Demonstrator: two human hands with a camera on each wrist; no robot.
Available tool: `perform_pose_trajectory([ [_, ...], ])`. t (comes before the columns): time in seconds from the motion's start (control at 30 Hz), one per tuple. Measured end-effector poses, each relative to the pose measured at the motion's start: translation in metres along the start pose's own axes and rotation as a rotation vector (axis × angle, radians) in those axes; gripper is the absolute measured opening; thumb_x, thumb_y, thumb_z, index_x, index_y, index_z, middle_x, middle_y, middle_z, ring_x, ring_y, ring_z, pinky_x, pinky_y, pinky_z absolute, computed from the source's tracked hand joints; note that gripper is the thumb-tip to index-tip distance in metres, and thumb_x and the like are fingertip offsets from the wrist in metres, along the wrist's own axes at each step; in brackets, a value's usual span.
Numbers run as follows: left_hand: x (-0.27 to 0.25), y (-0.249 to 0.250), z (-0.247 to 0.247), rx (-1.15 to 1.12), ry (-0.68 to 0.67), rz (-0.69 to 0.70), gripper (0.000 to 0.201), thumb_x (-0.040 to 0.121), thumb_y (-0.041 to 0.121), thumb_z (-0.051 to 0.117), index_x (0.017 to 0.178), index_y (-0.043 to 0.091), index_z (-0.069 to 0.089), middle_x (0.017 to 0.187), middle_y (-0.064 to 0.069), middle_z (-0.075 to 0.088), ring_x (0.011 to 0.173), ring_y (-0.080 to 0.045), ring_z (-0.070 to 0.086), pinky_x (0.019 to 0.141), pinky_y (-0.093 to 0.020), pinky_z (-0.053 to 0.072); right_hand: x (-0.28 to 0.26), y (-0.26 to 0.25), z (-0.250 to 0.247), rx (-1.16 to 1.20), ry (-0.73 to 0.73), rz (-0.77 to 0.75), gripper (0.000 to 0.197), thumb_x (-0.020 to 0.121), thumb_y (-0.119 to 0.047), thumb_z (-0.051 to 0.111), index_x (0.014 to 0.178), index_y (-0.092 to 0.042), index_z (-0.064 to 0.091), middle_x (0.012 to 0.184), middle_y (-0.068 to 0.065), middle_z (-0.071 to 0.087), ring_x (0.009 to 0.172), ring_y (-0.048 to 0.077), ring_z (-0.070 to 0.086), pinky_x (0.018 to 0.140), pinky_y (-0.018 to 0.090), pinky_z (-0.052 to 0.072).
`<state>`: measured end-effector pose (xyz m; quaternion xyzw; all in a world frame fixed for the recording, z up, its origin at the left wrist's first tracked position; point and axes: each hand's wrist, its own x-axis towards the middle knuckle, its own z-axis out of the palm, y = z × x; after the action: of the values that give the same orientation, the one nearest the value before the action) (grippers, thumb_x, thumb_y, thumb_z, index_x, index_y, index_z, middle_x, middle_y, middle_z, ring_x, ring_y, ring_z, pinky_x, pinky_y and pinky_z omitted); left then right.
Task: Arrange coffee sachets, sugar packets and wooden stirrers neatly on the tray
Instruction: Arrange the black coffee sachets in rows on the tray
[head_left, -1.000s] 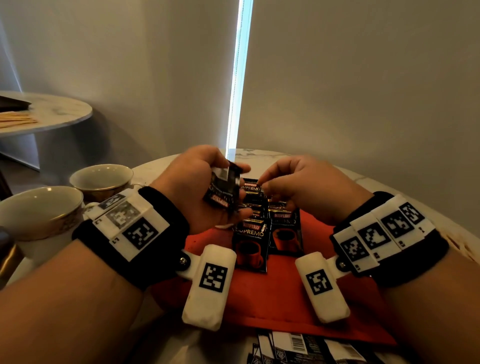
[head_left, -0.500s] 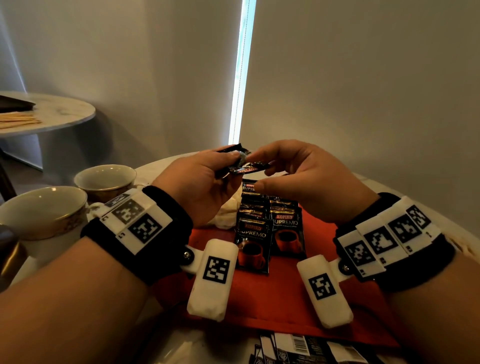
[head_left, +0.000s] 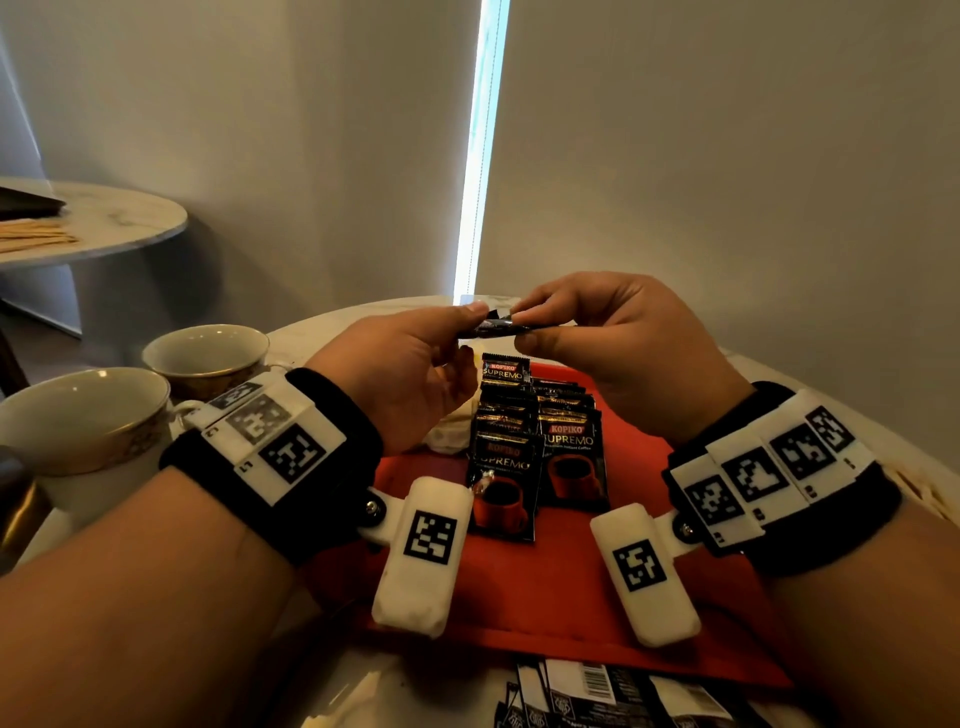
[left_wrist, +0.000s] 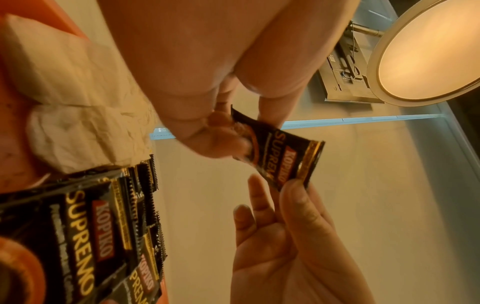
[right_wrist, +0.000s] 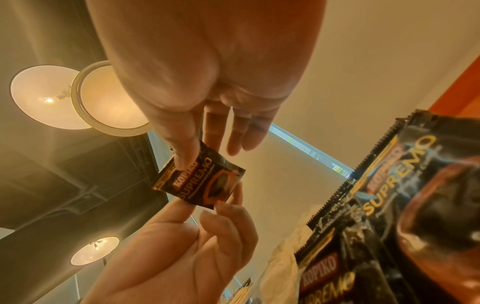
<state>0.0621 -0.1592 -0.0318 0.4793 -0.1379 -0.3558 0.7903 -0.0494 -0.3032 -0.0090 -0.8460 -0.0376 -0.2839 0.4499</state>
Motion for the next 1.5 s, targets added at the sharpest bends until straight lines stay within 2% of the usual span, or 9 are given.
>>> perform_pose_trajectory([
  [0.13,0.004,-0.002,-0.005,0.109,0.005,-0.029,0.016,0.089,0.022,0.070,0.099,0.013,0.060,0.075,0.001,0.041,0.058,-0.007,0.037,0.039,-0.015,0.035,-0.001,0.000,0.000,0.044,0.031,0.014,0.019,0.080,0.001,0.075,0.082,-0.018,0.074,0.084,-0.001,0.075,0.082,0.013,0.072,0.079,0.027,0.059],
  [0.27,0.006,-0.002,-0.009,0.187,0.010,-0.006,0.047,0.086,0.028,0.074,0.129,0.010,0.064,0.101,-0.003,0.043,0.061,-0.006,0.037,0.045,-0.019,0.035,0.000,-0.001,-0.002,0.061,0.093,0.022,0.017,0.082,-0.001,0.075,0.078,-0.018,0.072,0.078,0.002,0.074,0.070,0.015,0.067,0.071,0.032,0.059],
  [0.4,0.003,0.001,-0.008,0.177,-0.025,-0.010,0.049,0.072,0.037,0.081,0.115,0.020,0.064,0.090,0.003,0.054,0.073,-0.012,0.045,0.060,-0.026,0.038,0.001,0.001,-0.005,0.090,0.109,0.094,0.011,0.081,-0.003,0.076,0.079,-0.013,0.070,0.074,0.007,0.072,0.057,0.013,0.061,0.055,0.031,0.052],
  [0.57,-0.001,-0.001,-0.006,0.208,-0.219,0.021,0.060,0.080,0.030,0.072,0.133,0.003,0.062,0.117,-0.013,0.063,0.106,-0.029,0.057,0.106,-0.049,0.041,0.004,0.008,-0.003,0.137,0.077,0.211,0.016,0.079,-0.002,0.078,0.074,-0.017,0.074,0.076,0.012,0.074,0.067,0.027,0.066,0.062,0.037,0.051],
  [0.67,-0.001,-0.003,-0.004,0.233,-0.226,0.056,0.055,0.082,0.019,0.069,0.132,-0.001,0.060,0.119,-0.021,0.062,0.108,-0.035,0.057,0.103,-0.053,0.038,0.003,0.008,-0.002,0.137,0.042,0.231,0.012,0.079,-0.003,0.078,0.076,-0.014,0.074,0.075,0.013,0.073,0.065,0.027,0.064,0.056,0.034,0.050],
  [0.77,-0.001,-0.003,-0.004,0.226,-0.177,0.085,0.054,0.081,0.009,0.071,0.132,-0.005,0.058,0.115,-0.023,0.063,0.105,-0.036,0.060,0.107,-0.056,0.039,0.003,0.006,-0.001,0.168,0.028,0.251,0.006,0.072,-0.012,0.081,0.074,-0.016,0.077,0.082,0.017,0.074,0.077,0.048,0.067,0.072,0.052,0.056],
  [0.97,0.000,-0.002,-0.003,0.216,-0.136,0.118,0.037,0.069,0.007,0.070,0.106,0.005,0.069,0.097,-0.017,0.068,0.094,-0.034,0.061,0.094,-0.049,0.050,0.002,0.003,-0.003,0.227,-0.003,0.304,0.009,0.087,-0.003,0.069,0.082,-0.010,0.073,0.083,0.015,0.071,0.074,0.027,0.064,0.062,0.031,0.051],
  [1.13,0.001,-0.005,-0.002,0.228,-0.131,0.127,0.021,0.073,-0.001,0.071,0.069,0.018,0.076,0.093,-0.019,0.062,0.092,-0.034,0.049,0.073,-0.038,0.048,0.003,0.003,-0.002,0.172,-0.002,0.309,0.013,0.086,0.002,0.070,0.081,-0.009,0.074,0.079,0.014,0.072,0.074,0.029,0.064,0.063,0.034,0.053],
  [1.5,-0.005,-0.007,0.001,0.357,-0.063,0.084,0.018,0.085,0.001,0.069,0.081,0.018,0.070,0.069,-0.002,0.066,0.056,-0.011,0.047,0.045,-0.020,0.032,0.002,-0.010,-0.010,-0.101,-0.077,0.329,0.009,0.084,-0.006,0.075,0.088,-0.014,0.076,0.080,0.003,0.073,0.057,0.003,0.060,0.056,0.026,0.049],
])
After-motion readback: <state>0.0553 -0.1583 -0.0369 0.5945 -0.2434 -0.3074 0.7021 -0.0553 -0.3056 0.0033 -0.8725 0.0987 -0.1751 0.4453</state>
